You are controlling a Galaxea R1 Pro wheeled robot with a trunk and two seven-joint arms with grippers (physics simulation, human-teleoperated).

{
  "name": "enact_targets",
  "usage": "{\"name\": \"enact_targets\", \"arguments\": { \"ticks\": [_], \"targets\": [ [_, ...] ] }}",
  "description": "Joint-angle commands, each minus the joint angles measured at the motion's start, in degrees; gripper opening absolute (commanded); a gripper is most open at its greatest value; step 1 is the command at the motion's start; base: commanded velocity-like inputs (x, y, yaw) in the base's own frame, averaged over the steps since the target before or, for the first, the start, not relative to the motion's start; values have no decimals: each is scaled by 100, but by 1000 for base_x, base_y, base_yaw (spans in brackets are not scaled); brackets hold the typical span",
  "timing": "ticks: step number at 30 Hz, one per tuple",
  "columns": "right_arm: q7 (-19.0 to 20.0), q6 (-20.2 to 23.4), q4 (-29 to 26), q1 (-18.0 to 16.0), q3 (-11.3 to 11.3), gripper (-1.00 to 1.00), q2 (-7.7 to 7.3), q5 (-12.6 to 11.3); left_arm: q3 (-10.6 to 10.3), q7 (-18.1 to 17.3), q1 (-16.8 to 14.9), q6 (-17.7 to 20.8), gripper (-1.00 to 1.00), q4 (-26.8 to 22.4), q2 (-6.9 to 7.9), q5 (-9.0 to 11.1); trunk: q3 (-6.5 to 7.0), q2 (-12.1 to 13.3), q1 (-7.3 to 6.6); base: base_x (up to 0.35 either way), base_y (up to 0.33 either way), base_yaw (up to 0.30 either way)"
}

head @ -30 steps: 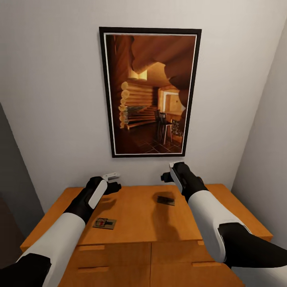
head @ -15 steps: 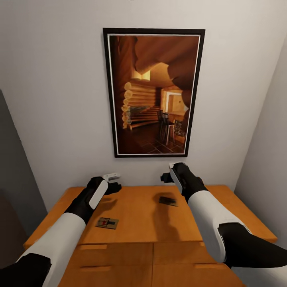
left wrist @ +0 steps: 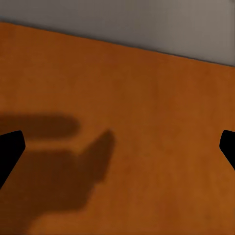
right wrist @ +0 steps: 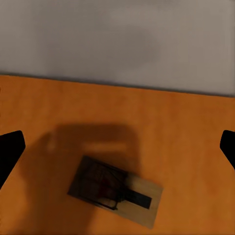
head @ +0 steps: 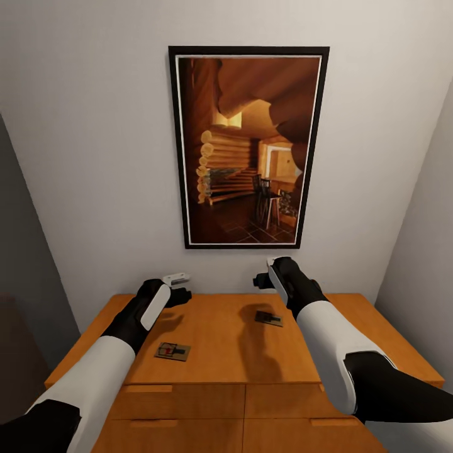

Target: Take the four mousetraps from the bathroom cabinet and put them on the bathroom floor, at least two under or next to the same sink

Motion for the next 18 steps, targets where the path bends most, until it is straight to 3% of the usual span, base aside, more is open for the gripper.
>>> {"name": "enact_targets", "arguments": {
  "ticks": [1,18],
  "targets": [
    [21,34,-3,-4,-1,100,2,49,-14,56,-4,10,100,-6,2,60,-9,-6,1,0,0,3],
    [324,46,1,-4,4,100,2,46,-14,6,-5,18,100,26,-24,93,-9,-6,1,0,0,0]
  ]
}}
